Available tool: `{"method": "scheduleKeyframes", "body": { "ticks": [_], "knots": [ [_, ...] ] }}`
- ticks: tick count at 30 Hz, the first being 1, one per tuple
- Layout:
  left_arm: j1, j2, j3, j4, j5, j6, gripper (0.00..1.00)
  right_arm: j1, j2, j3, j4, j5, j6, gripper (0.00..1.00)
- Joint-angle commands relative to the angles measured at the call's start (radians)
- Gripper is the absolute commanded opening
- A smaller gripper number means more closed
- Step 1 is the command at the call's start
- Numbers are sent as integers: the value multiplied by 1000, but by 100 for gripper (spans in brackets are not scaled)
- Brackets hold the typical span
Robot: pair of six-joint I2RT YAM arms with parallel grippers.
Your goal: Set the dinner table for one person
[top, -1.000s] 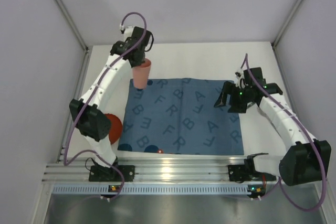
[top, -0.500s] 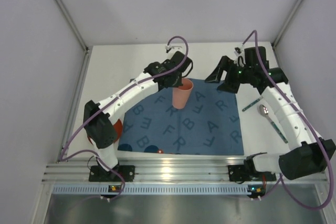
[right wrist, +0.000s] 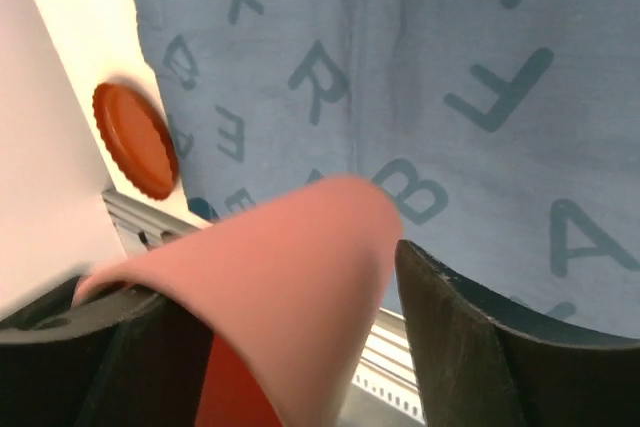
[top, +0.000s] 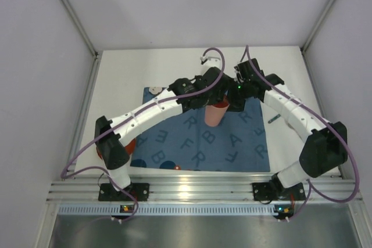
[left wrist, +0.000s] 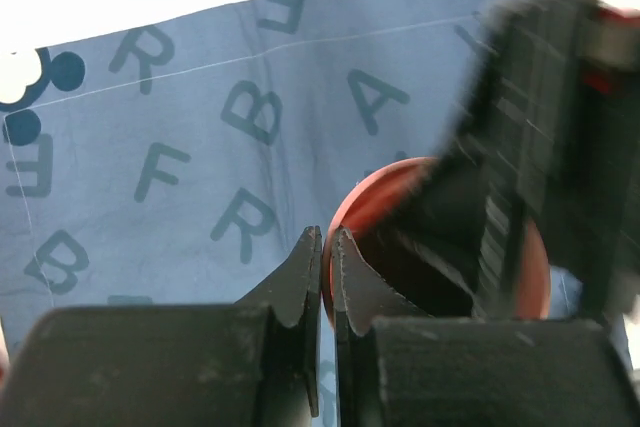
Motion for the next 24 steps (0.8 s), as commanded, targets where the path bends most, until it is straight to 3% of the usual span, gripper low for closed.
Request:
{"method": "scheduleKeyframes", "body": {
  "ticks": [1, 3, 4, 5, 6, 8, 9, 11, 15, 22, 24],
  "knots": [
    [-57, -112, -13, 36, -80, 21, 0, 20, 12, 44, 16, 62, -16, 67],
    [-75, -129, -43, 50, -114, 41, 0, 24, 15, 37, -1, 73, -30, 45],
    [-85, -141, -51, 52, -121, 53, 0, 25, 15, 30, -8, 90, -40, 14],
    [-86, -143, -59, 46, -130, 55, 7, 27, 15, 29, -17, 96, -46, 0],
    [-86, -146, -59, 41, -144, 57, 32, 25, 14, 26, -28, 104, -53, 0],
    [-86, -152, -62, 29, -166, 60, 58, 27, 11, 32, -37, 137, -77, 0],
    [-86, -155, -63, 27, -195, 61, 78, 24, 14, 43, -54, 154, -86, 0],
    [-83, -173, -73, 20, -239, 70, 96, 17, 31, 99, -91, 220, -128, 0],
    [2, -250, -131, -46, -270, 41, 99, -50, 87, 219, -217, 349, -195, 0],
    [280, -553, -558, 42, -85, -13, 98, -217, 195, 326, -229, 482, -238, 0],
    [346, -610, -617, 44, -60, 3, 98, -236, 227, 354, -229, 530, -257, 0]
  ]
}}
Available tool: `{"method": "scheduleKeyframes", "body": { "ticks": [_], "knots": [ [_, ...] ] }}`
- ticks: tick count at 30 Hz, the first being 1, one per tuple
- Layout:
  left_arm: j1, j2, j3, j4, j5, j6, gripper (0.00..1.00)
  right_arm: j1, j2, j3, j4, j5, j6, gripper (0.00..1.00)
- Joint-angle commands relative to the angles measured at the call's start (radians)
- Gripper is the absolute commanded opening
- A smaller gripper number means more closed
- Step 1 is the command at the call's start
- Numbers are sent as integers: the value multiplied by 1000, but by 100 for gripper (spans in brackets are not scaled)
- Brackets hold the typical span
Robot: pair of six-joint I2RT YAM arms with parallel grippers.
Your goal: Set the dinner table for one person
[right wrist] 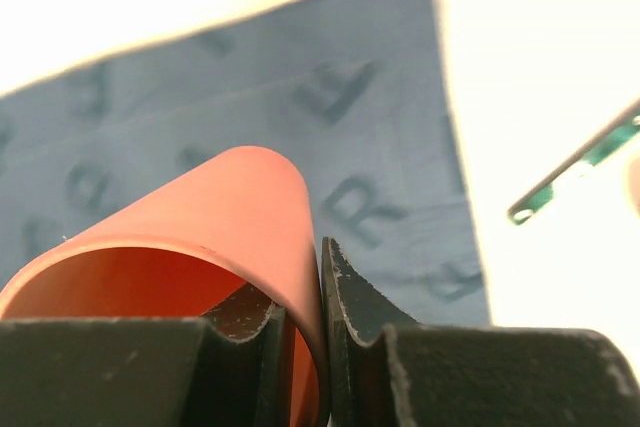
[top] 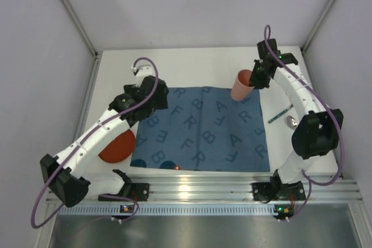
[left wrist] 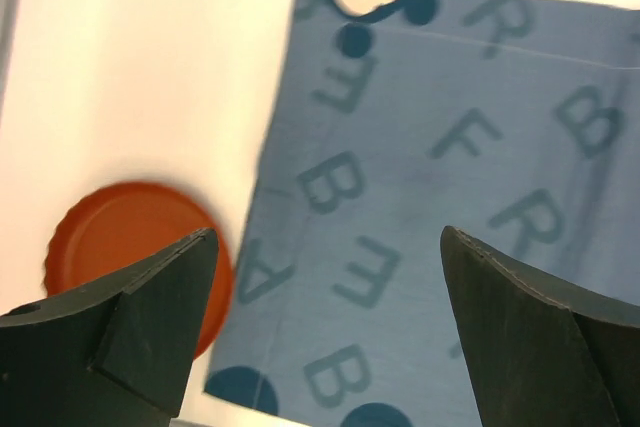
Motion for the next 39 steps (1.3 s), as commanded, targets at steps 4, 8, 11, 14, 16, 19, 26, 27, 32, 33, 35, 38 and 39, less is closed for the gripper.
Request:
{"method": "scheduleKeyframes", "body": {
  "ticks": [4, 8, 11, 14, 16, 19, 26, 27, 32, 33, 35, 38, 39],
  "knots": [
    [111, -119, -173, 24, 66, 27, 97, -35, 151, 130, -22, 224, -68, 0],
    [168, -116, -222, 37, 101, 26, 97, -33, 226, 136, -18, 268, -68, 0],
    [217, -123, -250, 68, 135, 26, 96, -24, 263, 104, 2, 284, -62, 0],
    [246, -119, -268, 80, 163, 38, 96, -13, 263, 41, 56, 285, -60, 2],
    [272, -108, -270, 90, 175, 56, 96, -10, 263, 16, 56, 284, -50, 16],
    [300, -91, -276, 96, 175, 79, 95, -12, 240, -1, 65, 267, -50, 40],
    [398, 0, -282, 79, 180, 87, 90, -12, 113, 22, 10, 244, -40, 77],
    [424, 13, -280, 74, 180, 79, 89, -12, 72, 42, -2, 244, -39, 78],
    [481, 116, -270, 58, 181, 58, 83, -12, -73, 75, -70, 219, -30, 86],
    [482, 134, -270, 59, 175, 61, 81, -12, -122, 70, -75, 204, -24, 86],
    [484, 183, -268, 62, 169, 58, 79, -12, -169, 52, -84, 186, -17, 87],
    [486, 237, -270, 76, 172, 58, 77, -12, -275, -28, -87, 160, -11, 87],
    [486, 246, -271, 90, 172, 58, 77, -10, -292, -48, -87, 151, -13, 87]
  ]
}}
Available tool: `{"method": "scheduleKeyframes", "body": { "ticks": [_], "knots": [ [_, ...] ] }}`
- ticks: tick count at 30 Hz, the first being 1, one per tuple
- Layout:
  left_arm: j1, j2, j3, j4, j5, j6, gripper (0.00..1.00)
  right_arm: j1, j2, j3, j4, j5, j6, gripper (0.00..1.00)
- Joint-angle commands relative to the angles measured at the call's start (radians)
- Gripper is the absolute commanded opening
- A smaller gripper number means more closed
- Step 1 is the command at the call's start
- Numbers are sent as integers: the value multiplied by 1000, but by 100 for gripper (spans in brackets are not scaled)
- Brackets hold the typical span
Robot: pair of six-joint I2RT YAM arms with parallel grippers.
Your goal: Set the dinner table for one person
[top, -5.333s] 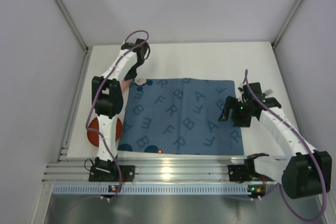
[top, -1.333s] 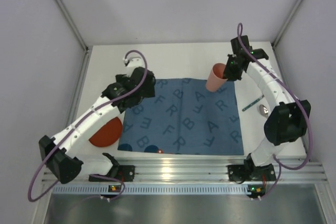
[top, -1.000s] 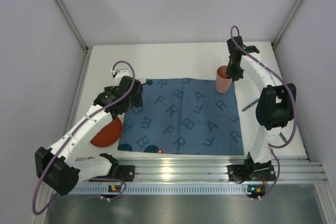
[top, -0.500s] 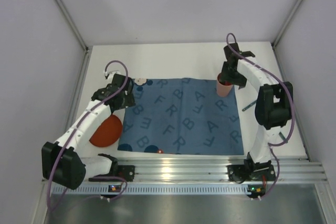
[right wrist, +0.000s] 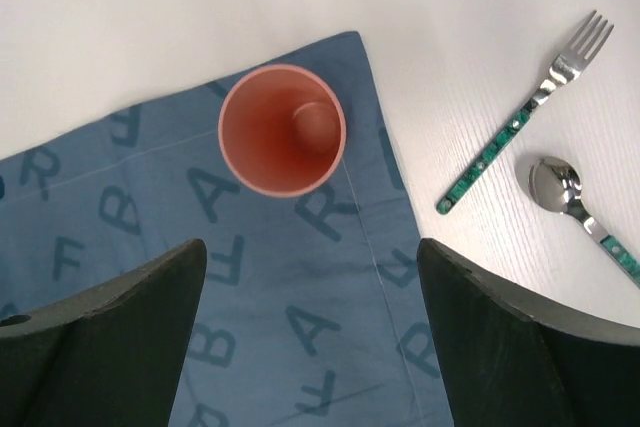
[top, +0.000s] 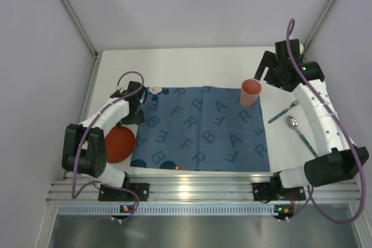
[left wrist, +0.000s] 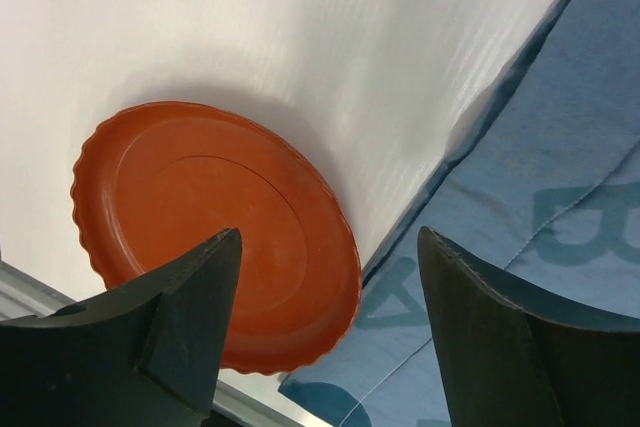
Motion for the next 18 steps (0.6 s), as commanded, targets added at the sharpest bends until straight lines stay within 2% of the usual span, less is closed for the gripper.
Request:
{"method": "scheduleKeyframes", "body": {
  "ticks": [1, 6, 7, 10, 16, 18],
  "knots": [
    [7, 36, 2, 36, -17, -14, 75, 10, -84, -72, -44, -42, 17, 87],
    [16, 102, -17, 31, -40, -40, 64, 2, -173, -182, -46, -54, 14, 87],
    [18, 107, -27, 37, -42, -46, 56, -3, -182, -192, -46, -56, 12, 87],
    [25, 118, -64, 69, -32, -53, 47, -13, -202, -210, -53, -56, 0, 87],
    [40, 154, -105, 111, -23, -61, 38, -41, -213, -175, -84, -53, -38, 87],
    [48, 161, -102, 125, -22, -57, 23, -47, -216, -156, -92, -54, -50, 87]
  ]
}}
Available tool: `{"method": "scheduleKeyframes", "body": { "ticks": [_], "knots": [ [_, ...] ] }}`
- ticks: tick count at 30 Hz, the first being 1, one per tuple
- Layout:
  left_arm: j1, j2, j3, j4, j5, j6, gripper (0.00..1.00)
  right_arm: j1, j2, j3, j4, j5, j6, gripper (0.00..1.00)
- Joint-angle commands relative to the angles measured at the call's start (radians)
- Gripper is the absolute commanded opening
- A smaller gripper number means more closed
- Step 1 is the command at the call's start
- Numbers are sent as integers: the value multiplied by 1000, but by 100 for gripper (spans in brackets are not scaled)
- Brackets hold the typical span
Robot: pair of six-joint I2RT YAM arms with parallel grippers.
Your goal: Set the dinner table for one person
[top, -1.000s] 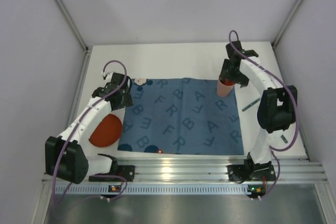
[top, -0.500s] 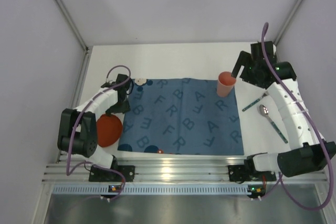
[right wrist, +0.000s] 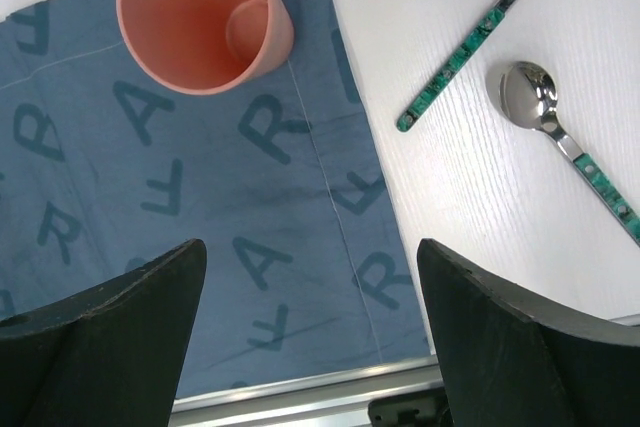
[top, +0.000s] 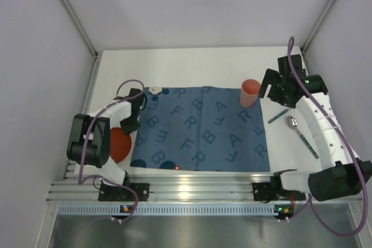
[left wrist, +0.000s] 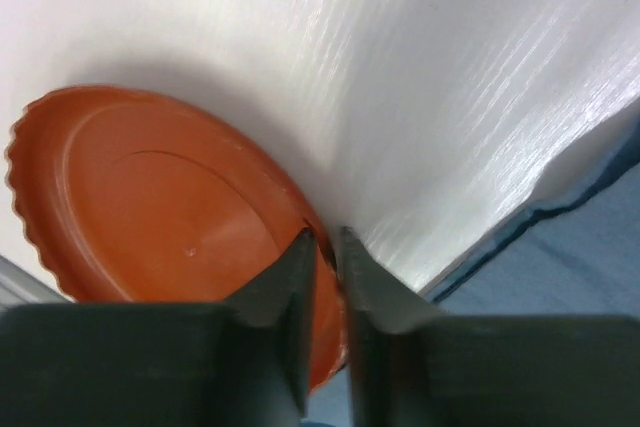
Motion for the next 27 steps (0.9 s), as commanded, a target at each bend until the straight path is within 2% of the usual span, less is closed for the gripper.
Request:
{"method": "scheduleKeyframes", "body": {
  "ticks": [1, 3, 7, 11, 12, 15, 16, 18, 19, 22, 27],
  "knots": [
    [29, 36, -17, 62, 2, -10, 16, -18, -38, 65, -24, -4, -35, 87],
    [40, 42, 1, 49, -7, 0, 0, -23, -46, 78, -30, -12, -41, 87],
    [43, -37, 96, -62, -53, 35, 0, -27, -72, 110, -62, -13, -47, 86],
    [7, -108, 301, -175, -38, 32, 0, -30, -112, 145, -88, -18, -48, 87],
    [-16, -112, 340, -192, -33, 23, 0, -30, -118, 148, -94, -24, -41, 92],
    [-162, -85, 507, -293, -41, -51, 0, -30, -143, 137, -120, -41, -17, 100],
    [-259, -48, 548, -341, -46, -74, 0, -30, -155, 130, -128, -43, -5, 100],
    [-360, -1, 662, -378, -41, -144, 0, -32, -193, 107, -136, -44, 5, 100],
    [-450, 53, 696, -390, -38, -169, 0, -32, -207, 99, -149, -41, 8, 100],
    [-594, 160, 786, -399, -7, -243, 0, -32, -258, 85, -189, -18, 14, 100],
    [-739, 343, 872, -363, 19, -269, 0, -36, -330, 93, -275, 19, 20, 100]
  ]
}}
